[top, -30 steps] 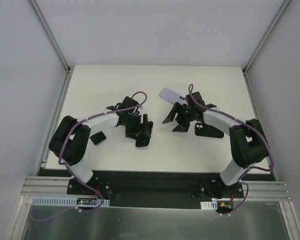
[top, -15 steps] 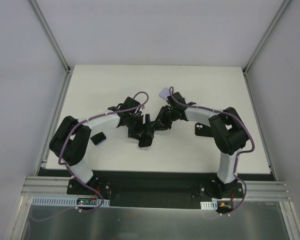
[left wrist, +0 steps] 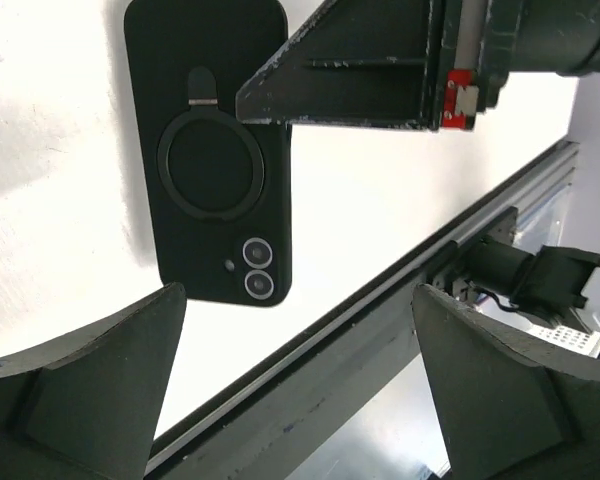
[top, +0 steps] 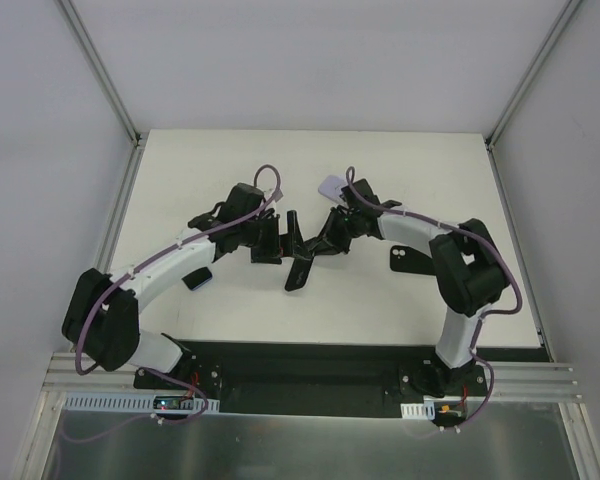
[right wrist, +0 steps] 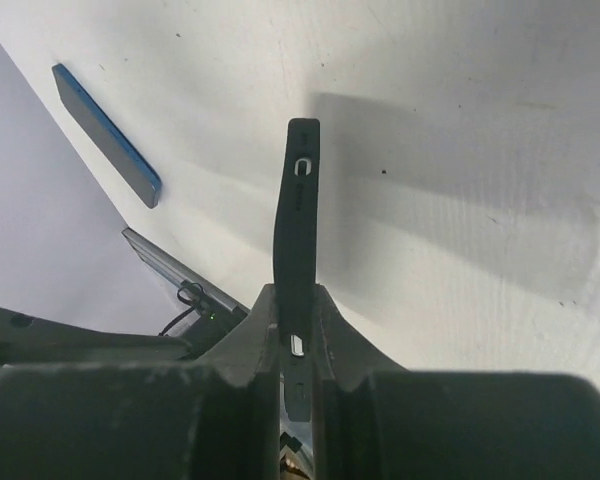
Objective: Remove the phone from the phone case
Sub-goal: Adjust the phone.
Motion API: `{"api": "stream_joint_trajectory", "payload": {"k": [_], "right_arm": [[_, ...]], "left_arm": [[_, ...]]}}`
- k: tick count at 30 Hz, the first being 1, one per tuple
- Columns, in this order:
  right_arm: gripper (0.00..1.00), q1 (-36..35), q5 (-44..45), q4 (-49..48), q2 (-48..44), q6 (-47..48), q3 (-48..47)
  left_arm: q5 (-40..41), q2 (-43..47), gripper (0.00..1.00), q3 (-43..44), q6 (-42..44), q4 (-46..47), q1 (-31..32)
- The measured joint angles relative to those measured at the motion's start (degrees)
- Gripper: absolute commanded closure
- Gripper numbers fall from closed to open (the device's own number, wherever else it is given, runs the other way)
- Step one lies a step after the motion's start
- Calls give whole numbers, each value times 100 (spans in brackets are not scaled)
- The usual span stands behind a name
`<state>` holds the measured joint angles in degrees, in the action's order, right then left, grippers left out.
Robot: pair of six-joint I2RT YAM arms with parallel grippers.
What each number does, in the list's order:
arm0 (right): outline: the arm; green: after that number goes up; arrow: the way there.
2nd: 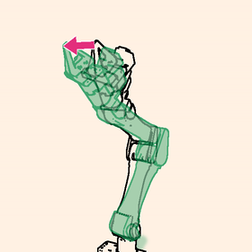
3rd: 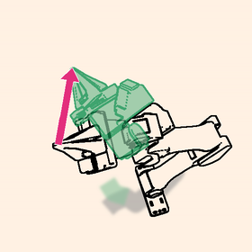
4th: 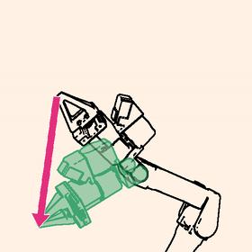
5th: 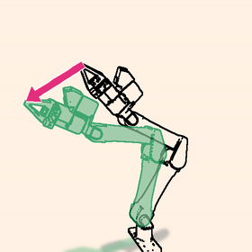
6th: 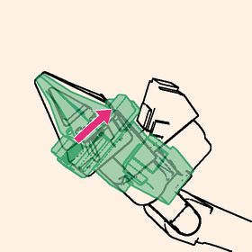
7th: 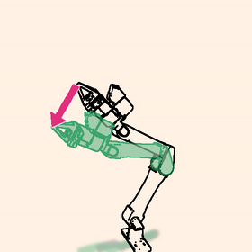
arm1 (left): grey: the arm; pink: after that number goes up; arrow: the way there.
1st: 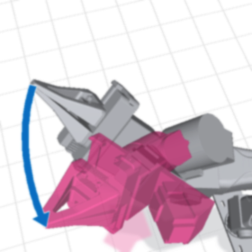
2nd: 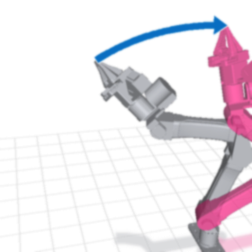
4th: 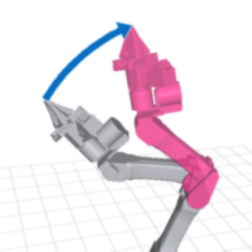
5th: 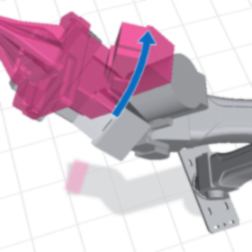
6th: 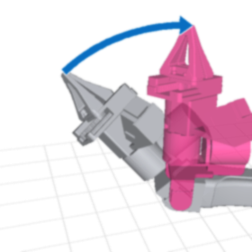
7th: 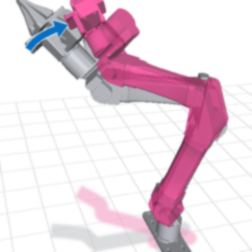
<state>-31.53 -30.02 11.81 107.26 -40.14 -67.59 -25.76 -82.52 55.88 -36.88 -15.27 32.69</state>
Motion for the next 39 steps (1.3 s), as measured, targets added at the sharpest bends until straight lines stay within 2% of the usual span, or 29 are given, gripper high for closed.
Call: {"api": "stream_joint_trajectory", "payload": {"k": [5,12,15,18,22,27,34,39], "right_arm": [[99,164,28,2,-555,240,142],[99,584,-535,-656,-1794,664,752],[98,782,-892,-981,-2192,745,785],[99,922,-1241,-1423,-2448,723,785],[99,994,-1670,-1923,-2588,579,785],[99,997,-1976,-2337,-2588,315,837],[99,955,-2378,-3355,-2334,-413,938],[98,820,-2568,-3672,-2116,-662,935]], "left_arm": [[-177,481,6,-70,-9,63,-109],[-1045,968,6,-719,-243,372,-1174],[-1440,1023,6,-739,-372,671,-1307],[-1939,1023,6,-907,-737,1491,-1303],[-2614,955,6,-1408,-1543,3198,-1303],[-3082,769,6,-1672,-2321,4658,-1296],[-3390,570,10,-1567,-2728,5643,-1274],[-3434,195,19,-1388,-3165,6266,-1276]]}}
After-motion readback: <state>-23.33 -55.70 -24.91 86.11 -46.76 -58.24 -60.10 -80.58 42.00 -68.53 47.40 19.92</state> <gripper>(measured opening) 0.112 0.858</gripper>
